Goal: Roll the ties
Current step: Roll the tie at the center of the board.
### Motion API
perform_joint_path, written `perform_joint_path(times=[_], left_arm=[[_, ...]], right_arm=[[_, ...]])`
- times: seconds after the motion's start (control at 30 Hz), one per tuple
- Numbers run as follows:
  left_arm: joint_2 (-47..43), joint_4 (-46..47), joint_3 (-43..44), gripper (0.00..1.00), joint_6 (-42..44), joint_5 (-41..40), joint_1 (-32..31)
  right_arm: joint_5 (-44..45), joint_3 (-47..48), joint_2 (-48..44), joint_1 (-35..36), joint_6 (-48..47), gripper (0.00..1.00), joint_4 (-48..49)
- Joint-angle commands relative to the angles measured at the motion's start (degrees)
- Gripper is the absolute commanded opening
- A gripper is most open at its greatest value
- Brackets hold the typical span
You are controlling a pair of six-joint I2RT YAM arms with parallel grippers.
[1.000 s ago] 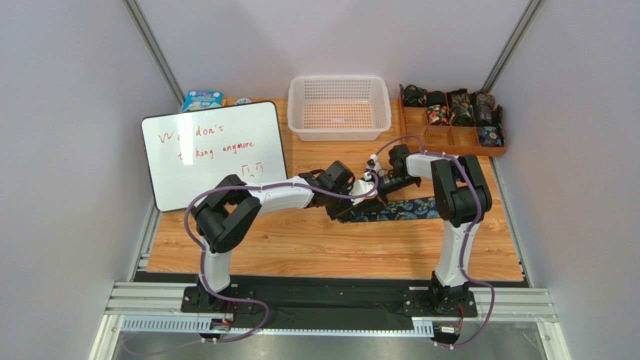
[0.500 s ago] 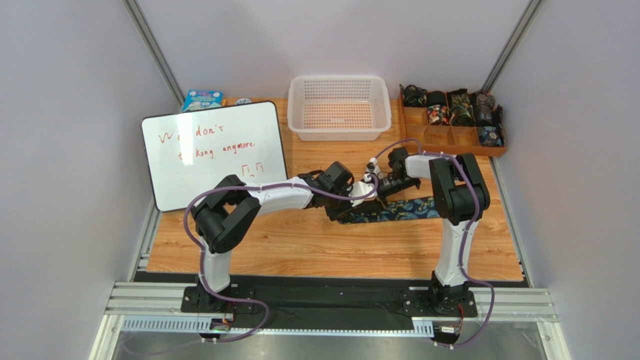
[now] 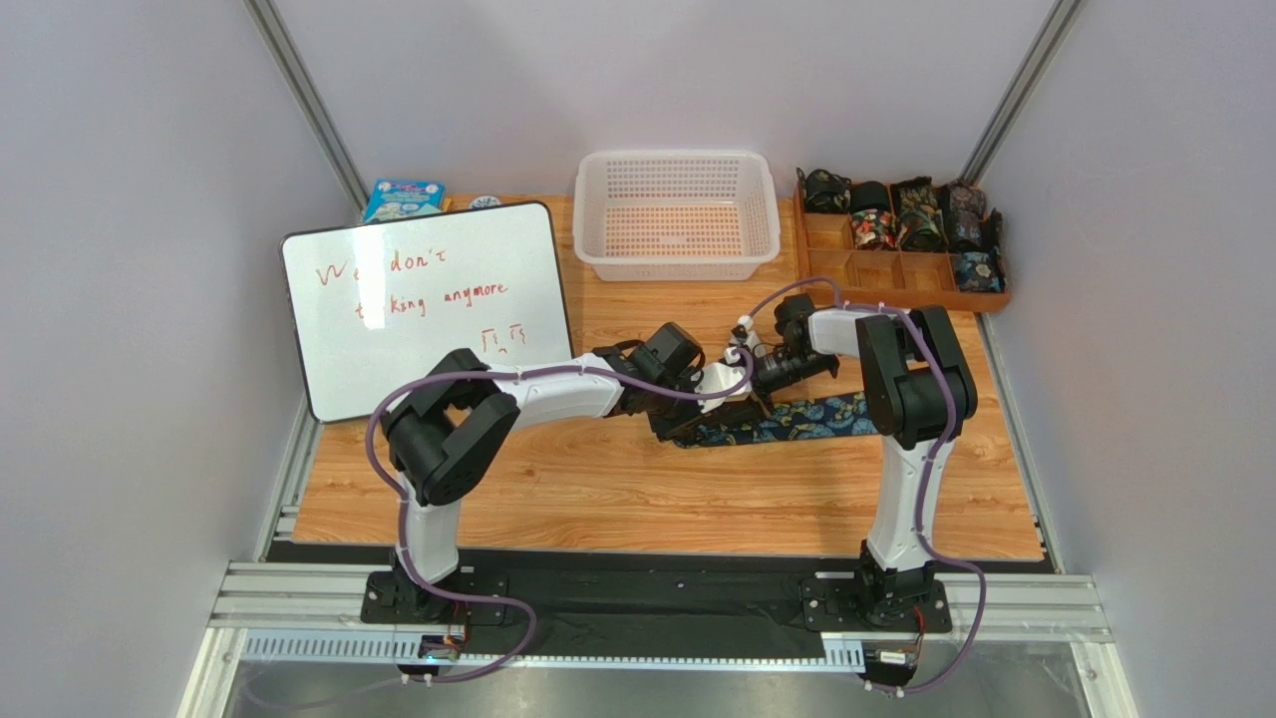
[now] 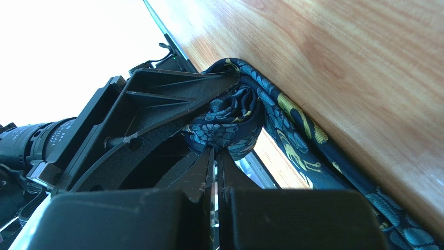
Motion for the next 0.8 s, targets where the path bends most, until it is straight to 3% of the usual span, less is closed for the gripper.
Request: perform_joint_path(times=[0.0,0.03,0.13,0.47,0.5,0.6,0.63,0.77], left_arm=[[-0.9,-3.1,-1.6,0.2,-0.4,1.8,-0.5],[-1.2,-3.1,-1.6,0.36,-0.5,1.6,-0.5],[-4.0,-0.3,-3.7,0.5,-0.5,2.0,-0.4],[-7.6,4.5,-5.2,0.61,-1.1,7.1,0.3],[-7.8,5.3,-5.3,0.69,-1.2,7.4,0.4],[-8.3,7.4,-5.9,0.71,-1.9,8.4,0.4],[-8.1,8.2,-5.9,0.86,-2.0,8.4,0.4],[-6.9,11.6,-6.1,0.87,-3.6,7.0,0.3]], right_arm=[[8.7,0.7,-1.0,-1.1,-0.9,0.0,2.6],[9.4,0.8,-1.1,-1.0,-1.0,0.0,2.5],[11.5,0.7,-0.9,-1.2,-1.4,0.0,2.1],[19.9,1.0,-1.0,-1.5,-3.7,0.0,-0.2],[20.3,1.1,-0.9,-1.6,-3.7,0.0,-0.2],[21.7,1.4,-0.7,-1.6,-3.6,0.0,-0.2],[22.1,1.6,-0.4,-1.6,-3.4,0.0,-0.3],[23.2,2.0,0.3,-1.6,-3.4,0.0,-0.6]])
